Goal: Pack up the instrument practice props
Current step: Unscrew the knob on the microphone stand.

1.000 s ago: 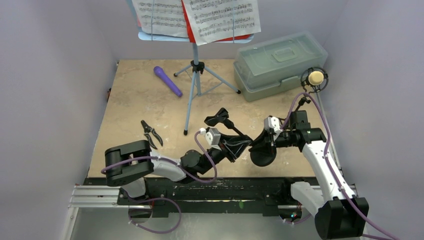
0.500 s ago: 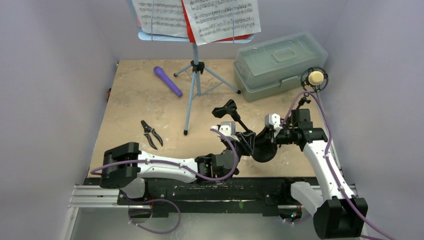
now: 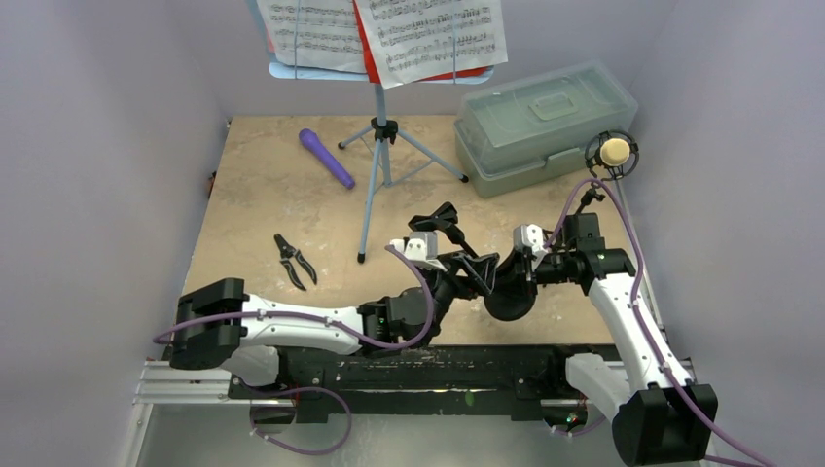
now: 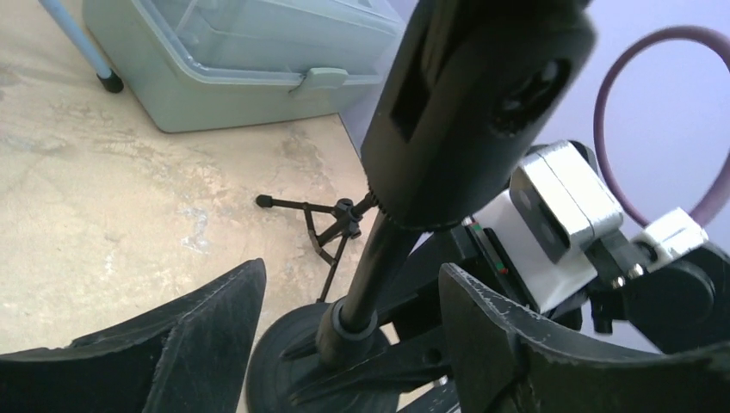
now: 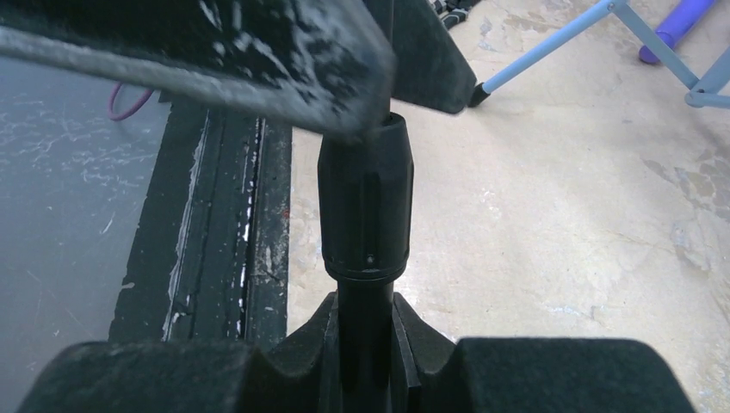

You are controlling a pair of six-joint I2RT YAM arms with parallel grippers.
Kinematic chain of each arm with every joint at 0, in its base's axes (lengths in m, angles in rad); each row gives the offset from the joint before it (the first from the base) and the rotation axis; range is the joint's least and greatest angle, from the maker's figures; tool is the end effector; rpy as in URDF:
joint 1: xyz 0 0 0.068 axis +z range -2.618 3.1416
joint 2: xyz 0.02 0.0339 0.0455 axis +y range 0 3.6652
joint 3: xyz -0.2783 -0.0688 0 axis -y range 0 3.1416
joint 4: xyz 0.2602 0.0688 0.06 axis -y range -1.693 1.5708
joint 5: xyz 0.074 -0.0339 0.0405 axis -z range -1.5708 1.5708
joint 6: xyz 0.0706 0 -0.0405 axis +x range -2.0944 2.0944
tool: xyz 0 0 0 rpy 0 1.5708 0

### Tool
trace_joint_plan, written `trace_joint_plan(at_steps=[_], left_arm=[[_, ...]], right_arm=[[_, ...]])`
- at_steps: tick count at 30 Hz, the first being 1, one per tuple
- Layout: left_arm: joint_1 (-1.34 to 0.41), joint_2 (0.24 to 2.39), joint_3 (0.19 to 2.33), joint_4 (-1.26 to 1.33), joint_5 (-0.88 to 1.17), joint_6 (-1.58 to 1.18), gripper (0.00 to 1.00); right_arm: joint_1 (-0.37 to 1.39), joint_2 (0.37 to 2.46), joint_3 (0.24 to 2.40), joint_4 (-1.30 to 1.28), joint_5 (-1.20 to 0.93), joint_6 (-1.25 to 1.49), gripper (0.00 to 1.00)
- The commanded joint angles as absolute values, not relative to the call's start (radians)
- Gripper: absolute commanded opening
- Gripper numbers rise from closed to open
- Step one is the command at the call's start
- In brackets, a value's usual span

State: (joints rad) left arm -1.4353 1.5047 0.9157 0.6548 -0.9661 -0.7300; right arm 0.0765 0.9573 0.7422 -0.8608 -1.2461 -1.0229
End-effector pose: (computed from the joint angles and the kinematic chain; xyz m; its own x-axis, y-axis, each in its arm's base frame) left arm 0.1069 -0.3540 0.3040 -0.2951 -0.6422 -0.7075 0.3430 0.6199 -0.7057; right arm 0.1670 0.0799 0.2592 -0.0531 -0.2772 -0.9593 -0.9955 0.0904 0.0290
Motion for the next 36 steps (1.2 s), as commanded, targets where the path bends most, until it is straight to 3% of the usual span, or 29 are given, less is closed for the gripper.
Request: trace_joint_plan(at_steps=[1, 7, 11, 21, 36], left_arm=[[-1.431, 1.413, 0.803, 0.841, -0.825, -0.548, 0.76], [-1.431, 1.317, 0.613, 1.002, -0.541, -0.328, 0.89], [-1.425, 1.253, 0.505, 1.073, -0.488, -0.272, 0.95], [-1.248, 1.211, 0.401, 1.188, -0.209, -0.350, 1.00], [-1.128, 1.432, 0.472, 1.409, 0.052, -0.378, 0.96]], right_arm=[[0.081, 0.943, 0.774, -0.856, -1.324, -1.042, 0.00], [0.080, 0.943, 0.773, -0.863, -1.329, -1.051, 0.00], [0.081, 0.944, 0.773, -0.870, -1.334, -1.063, 0.00], [0.080, 0.947, 0.772, -0.888, -1.341, -1.083, 0.00], [0.080, 0.951, 0.772, -0.896, -1.345, -1.091, 0.00]])
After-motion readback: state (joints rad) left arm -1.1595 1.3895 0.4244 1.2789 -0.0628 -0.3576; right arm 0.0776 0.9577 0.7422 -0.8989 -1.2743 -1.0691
